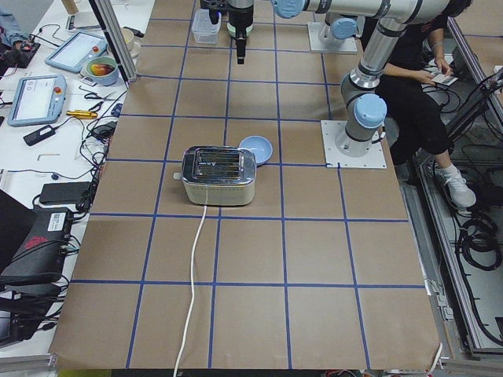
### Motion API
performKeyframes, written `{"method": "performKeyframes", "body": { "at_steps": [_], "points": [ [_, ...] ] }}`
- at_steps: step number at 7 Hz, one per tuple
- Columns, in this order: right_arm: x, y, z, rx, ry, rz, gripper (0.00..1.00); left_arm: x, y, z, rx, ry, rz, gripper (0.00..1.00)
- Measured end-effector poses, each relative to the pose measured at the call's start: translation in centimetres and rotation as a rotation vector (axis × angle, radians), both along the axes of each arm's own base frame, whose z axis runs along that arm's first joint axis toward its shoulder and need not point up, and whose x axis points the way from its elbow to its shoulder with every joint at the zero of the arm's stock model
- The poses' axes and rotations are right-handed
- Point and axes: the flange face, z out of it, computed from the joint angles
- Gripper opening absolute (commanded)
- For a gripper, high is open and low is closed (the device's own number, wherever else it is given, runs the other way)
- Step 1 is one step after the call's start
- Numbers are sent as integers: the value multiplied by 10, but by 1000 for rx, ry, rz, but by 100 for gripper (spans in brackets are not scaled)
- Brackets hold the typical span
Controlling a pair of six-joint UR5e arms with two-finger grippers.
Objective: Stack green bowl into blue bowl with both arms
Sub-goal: 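Lower left gripper to light blue bowl while right descends to green bowl, then grasp light blue bowl rim with left gripper while right grasps green bowl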
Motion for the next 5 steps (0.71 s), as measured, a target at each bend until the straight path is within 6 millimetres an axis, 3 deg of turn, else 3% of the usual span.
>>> {"method": "performKeyframes", "body": {
  "at_steps": [2,4,5],
  "points": [
    [-2,-1,-2,4,15,4,100,3,-3,-38,66,6,6,100],
    [-5,-4,-4,7,20,1,95,17,8,-115,129,12,-13,100],
    [-17,-10,-10,18,21,8,95,35,15,-155,136,18,-2,100]
  ]
}}
